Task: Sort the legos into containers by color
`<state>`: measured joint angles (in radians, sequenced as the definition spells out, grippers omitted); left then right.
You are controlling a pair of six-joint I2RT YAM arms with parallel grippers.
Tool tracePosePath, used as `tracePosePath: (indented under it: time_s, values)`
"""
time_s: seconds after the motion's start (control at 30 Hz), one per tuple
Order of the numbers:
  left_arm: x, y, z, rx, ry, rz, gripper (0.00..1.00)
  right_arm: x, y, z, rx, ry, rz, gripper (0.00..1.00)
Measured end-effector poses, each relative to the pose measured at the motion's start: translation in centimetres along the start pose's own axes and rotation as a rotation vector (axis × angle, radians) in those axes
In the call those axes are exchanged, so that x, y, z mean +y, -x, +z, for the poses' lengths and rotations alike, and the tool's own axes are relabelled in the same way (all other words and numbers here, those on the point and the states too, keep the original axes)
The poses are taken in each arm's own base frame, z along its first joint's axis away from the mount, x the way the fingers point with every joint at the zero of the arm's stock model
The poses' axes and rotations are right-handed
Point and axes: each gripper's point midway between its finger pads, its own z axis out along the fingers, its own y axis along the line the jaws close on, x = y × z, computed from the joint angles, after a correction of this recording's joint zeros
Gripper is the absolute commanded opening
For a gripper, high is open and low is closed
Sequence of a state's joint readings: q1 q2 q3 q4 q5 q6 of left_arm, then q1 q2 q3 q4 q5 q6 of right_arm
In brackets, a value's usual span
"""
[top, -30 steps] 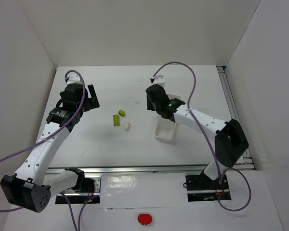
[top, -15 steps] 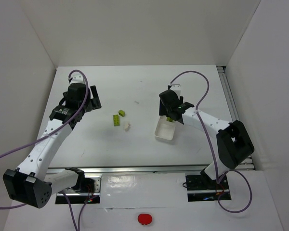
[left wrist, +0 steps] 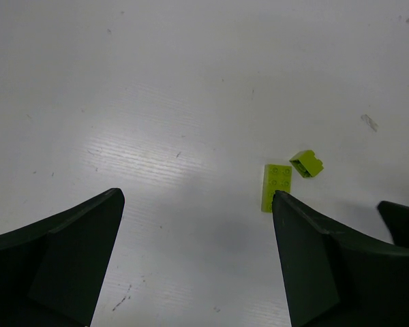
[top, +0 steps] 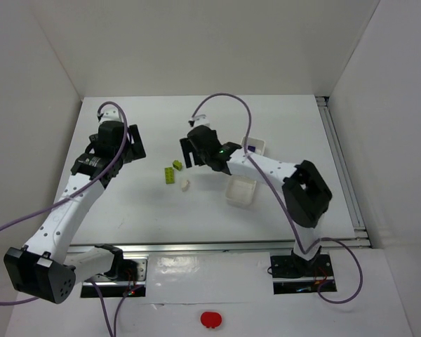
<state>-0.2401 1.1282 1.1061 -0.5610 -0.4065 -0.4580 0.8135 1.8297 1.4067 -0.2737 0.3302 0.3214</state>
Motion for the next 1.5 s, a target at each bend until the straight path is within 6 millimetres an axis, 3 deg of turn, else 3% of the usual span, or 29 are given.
tracePosePath:
  time_s: [0.23, 0.3, 0.43, 0.73, 0.83, 0.9, 0.93, 1.0, 1.13, 1.23, 1.3, 1.4, 1.5]
  values:
    - [0.9, -0.6, -0.1, 0.021, 0.047, -0.006, 0.99, 5.6, -4.3, 5.6, 0.129, 0.137, -0.135, 0.88]
    - [1.0, -0.7, -0.1, 0.023, 0.053, -0.004, 0.99, 6.3, -5.1, 6.6, 0.147, 0.154, -0.152, 0.80]
    - [1.2, -0.9, -0.2, 0.029, 0.061, -0.001, 0.99, 6.7, -6.0, 7.9, 0.165, 0.154, -0.162, 0.69]
    - [1.3, -1.0, -0.2, 0.036, 0.064, 0.002, 0.99, 7.1, -5.6, 10.4, 0.152, 0.142, -0.141, 0.68]
    - [1.2, -1.2, 0.1, 0.046, 0.064, 0.004, 0.99, 7.5, -5.3, 11.7, 0.144, 0.143, -0.135, 0.55]
    - [1.1, -1.4, 0.4, 0.056, 0.067, 0.008, 0.99, 7.7, -4.9, 12.4, 0.134, 0.145, -0.137, 0.41]
    - [1.1, -1.5, 0.5, 0.060, 0.069, 0.010, 0.99, 7.8, -4.7, 12.5, 0.130, 0.146, -0.135, 0.27]
    - [1.1, -1.6, 0.5, 0.065, 0.069, 0.012, 0.99, 7.8, -4.7, 12.4, 0.129, 0.144, -0.134, 0.23]
    - [1.1, -1.5, 0.5, 0.064, 0.069, 0.011, 0.99, 6.3, -5.4, 10.7, 0.139, 0.109, -0.129, 0.23]
    - [1.0, -1.5, 0.5, 0.064, 0.068, 0.012, 0.99, 4.0, -5.9, 7.3, 0.141, 0.073, -0.120, 0.23]
    - [0.9, -1.5, 0.6, 0.067, 0.066, 0.012, 0.99, 2.0, -5.6, 4.1, 0.120, 0.051, -0.096, 0.23]
    - [0.5, -1.7, 0.8, 0.082, 0.051, 0.016, 0.99, -1.2, -3.0, -0.5, 0.038, 0.029, 0.000, 0.23]
    - [0.1, -2.1, 1.4, 0.109, 0.037, 0.025, 0.99, -5.7, -0.2, -3.7, -0.067, -0.025, 0.127, 0.23]
